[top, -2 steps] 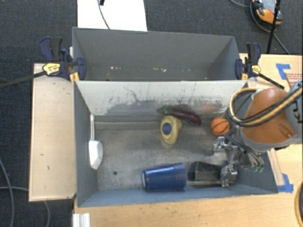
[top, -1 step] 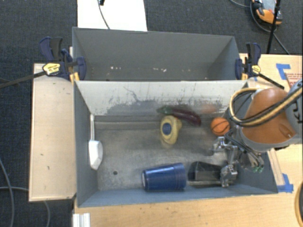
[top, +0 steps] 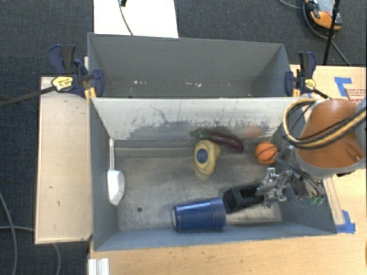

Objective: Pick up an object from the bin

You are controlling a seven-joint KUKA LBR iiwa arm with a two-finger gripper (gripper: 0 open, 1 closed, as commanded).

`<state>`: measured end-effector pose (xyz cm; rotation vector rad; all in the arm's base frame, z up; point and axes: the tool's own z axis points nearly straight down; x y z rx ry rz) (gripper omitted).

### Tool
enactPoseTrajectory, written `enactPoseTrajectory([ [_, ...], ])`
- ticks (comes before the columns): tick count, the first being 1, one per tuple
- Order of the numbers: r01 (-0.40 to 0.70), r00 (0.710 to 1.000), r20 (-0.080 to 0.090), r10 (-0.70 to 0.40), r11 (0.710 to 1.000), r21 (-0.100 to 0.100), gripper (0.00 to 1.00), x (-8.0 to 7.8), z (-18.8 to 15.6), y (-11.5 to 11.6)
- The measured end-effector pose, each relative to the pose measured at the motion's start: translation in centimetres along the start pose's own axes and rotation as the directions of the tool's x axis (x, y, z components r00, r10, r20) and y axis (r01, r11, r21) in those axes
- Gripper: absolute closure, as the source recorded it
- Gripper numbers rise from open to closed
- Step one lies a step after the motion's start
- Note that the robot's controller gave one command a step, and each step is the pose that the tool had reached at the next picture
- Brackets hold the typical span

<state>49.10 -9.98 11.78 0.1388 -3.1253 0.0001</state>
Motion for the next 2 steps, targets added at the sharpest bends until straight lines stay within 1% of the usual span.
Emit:
enactPoseTrajectory([
  [1, -0.014, 1.0, 0.006, 0.014, 1.0, -0.003, 1.0, 0.3, -5.9, -0.3],
  [2, -0.014, 1.0, 0.012, 0.014, 1.0, 0.001, 1.0, 0.8, -9.3, 0.0],
])
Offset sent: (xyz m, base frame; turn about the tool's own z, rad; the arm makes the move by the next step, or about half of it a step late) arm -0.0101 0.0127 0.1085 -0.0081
